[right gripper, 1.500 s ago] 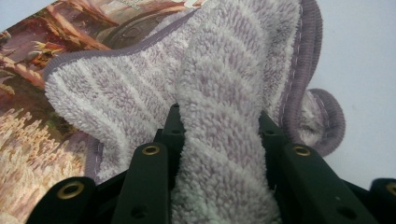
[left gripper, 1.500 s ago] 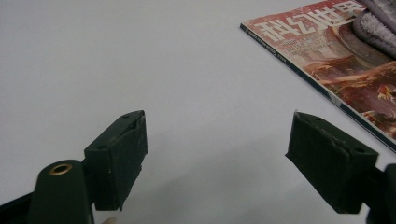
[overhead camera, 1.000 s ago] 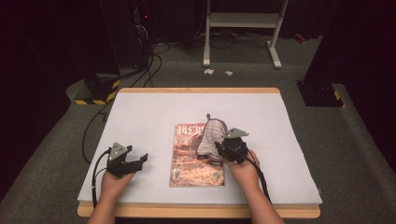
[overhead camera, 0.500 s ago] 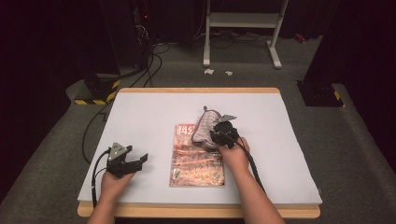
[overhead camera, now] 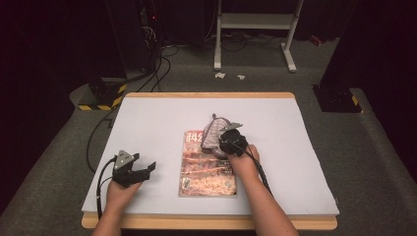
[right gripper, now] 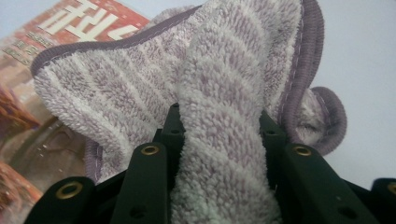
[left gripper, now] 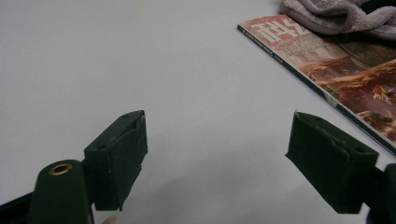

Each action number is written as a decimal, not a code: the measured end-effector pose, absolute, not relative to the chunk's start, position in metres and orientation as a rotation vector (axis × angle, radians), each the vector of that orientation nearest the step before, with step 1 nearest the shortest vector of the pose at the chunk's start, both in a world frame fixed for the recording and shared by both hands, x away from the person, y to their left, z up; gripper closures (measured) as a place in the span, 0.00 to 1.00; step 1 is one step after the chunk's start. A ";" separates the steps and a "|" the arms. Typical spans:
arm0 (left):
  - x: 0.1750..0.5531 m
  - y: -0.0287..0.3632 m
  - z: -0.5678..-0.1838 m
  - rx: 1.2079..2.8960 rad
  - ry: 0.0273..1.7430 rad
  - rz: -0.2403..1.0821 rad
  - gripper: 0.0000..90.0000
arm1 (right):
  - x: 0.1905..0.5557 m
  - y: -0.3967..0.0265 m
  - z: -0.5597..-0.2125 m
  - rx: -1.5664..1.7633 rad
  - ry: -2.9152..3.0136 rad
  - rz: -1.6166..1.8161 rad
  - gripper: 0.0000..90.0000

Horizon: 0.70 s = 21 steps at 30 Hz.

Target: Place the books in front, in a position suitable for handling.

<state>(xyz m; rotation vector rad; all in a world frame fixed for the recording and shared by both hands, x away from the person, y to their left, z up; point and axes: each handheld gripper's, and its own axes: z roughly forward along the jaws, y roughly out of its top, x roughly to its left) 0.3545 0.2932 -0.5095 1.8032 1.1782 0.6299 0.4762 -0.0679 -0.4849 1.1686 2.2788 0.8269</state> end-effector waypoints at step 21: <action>0.354 0.294 -0.509 1.802 1.175 0.623 0.23 | 0.474 0.031 -0.488 1.031 2.396 0.909 0.72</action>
